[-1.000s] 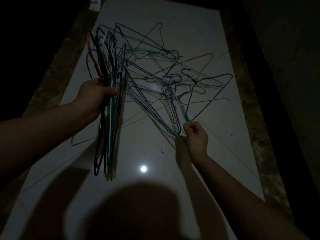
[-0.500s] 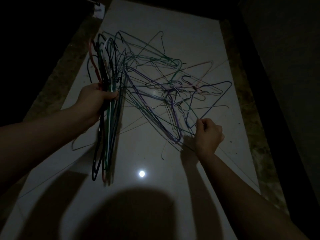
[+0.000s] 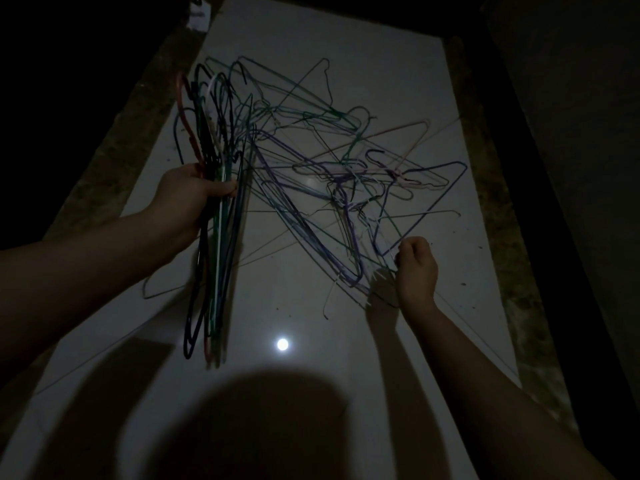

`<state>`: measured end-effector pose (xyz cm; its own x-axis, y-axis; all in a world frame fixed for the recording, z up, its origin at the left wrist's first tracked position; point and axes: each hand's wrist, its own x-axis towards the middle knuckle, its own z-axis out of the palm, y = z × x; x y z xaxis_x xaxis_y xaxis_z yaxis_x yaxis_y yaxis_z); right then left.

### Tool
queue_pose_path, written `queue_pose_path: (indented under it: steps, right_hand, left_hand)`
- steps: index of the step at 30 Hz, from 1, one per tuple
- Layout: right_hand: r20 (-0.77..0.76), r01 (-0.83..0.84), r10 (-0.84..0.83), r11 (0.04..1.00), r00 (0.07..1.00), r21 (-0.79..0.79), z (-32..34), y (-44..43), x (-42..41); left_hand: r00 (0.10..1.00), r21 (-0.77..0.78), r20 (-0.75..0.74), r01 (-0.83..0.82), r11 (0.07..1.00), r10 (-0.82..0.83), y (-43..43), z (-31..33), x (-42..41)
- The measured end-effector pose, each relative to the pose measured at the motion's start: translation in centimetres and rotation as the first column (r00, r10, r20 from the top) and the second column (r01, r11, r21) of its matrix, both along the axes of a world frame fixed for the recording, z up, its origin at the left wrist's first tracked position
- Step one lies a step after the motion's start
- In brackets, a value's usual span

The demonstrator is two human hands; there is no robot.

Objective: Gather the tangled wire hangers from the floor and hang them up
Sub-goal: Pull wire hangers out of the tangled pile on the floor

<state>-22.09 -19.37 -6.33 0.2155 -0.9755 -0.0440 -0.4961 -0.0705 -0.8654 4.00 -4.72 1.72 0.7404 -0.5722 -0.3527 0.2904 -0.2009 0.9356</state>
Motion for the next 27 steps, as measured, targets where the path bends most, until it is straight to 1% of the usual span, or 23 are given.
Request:
queue_pose_path:
  steps: [2, 4, 7, 10, 11, 12, 14, 15, 16, 17, 19, 22, 25, 27]
  right_hand:
    - [-0.077, -0.043, 0.043, 0.999, 0.996, 0.004, -0.1, -0.2, 0.2]
    - [-0.121, -0.023, 0.03, 0.998, 0.992, 0.058, -0.3, -0.6, 0.4]
    - [-0.11, 0.056, -0.034, 0.978, 0.993, 0.202, 0.1, -0.9, 0.7]
    - [-0.083, 0.095, -0.071, 0.934, 0.994, 0.345, 0.7, -1.0, 0.8]
    - [-0.063, 0.111, -0.093, 0.909, 0.994, 0.403, 0.8, -1.0, 0.8]
    - [-0.027, 0.139, -0.144, 0.864, 0.989, 0.485, 0.9, -0.9, 0.8]
    - [0.062, 0.163, -0.274, 0.722, 0.96, 0.672, 1.4, -0.5, 0.7]
    - [0.112, 0.146, -0.327, 0.669, 0.938, 0.728, 1.4, -0.4, 0.6]
    - [0.156, 0.126, -0.361, 0.646, 0.919, 0.753, 1.5, -0.3, 0.6]
    - [0.193, 0.112, -0.381, 0.647, 0.904, 0.755, 1.4, -0.3, 0.5]
    - [0.249, 0.116, -0.393, 0.705, 0.885, 0.7, 1.1, -0.5, 0.3]
    - [0.313, 0.08, -0.336, 0.784, 0.888, 0.615, 1.2, -0.9, 0.1]
    - [0.362, 0.005, -0.283, 0.794, 0.888, 0.608, 1.9, -0.8, 0.1]
    - [0.395, -0.015, -0.305, 0.775, 0.867, 0.631, 2.5, -0.6, 0.4]
  left_hand:
    - [1.0, -0.007, -0.008, 0.002, 1.0, -0.002, 0.0, -0.1, 0.0]
    - [1.0, -0.002, -0.008, 0.006, 1.0, -0.006, 0.1, -0.2, 0.1]
    - [1.0, 0.011, -0.001, 0.003, 1.0, -0.003, 0.1, -0.4, 0.2]
    - [1.0, 0.01, -0.012, -0.008, 1.0, 0.008, 0.1, -0.4, 0.3]
    - [1.0, 0.007, -0.015, -0.009, 1.0, 0.009, 0.2, -0.4, 0.2]
    - [1.0, 0.005, -0.017, -0.007, 1.0, 0.007, 0.2, -0.4, 0.2]
    - [1.0, 0.007, -0.016, 0.003, 1.0, -0.003, 0.2, -0.3, 0.0]
    - [1.0, 0.009, -0.015, 0.004, 1.0, -0.004, 0.1, -0.3, 0.0]
    - [1.0, 0.011, -0.016, 0.004, 1.0, -0.004, 0.1, -0.3, -0.1]
    - [1.0, 0.012, -0.018, 0.004, 1.0, -0.004, 0.1, -0.3, -0.1]
    - [1.0, 0.007, -0.022, 0.004, 1.0, -0.004, 0.1, -0.2, -0.2]
    - [1.0, 0.0, -0.027, 0.012, 1.0, -0.012, 0.1, -0.4, -0.4]
    - [1.0, -0.005, -0.028, 0.013, 1.0, -0.013, 0.0, -0.5, -0.5]
    - [1.0, 0.001, -0.012, 0.013, 1.0, -0.013, -0.1, -0.5, -0.4]
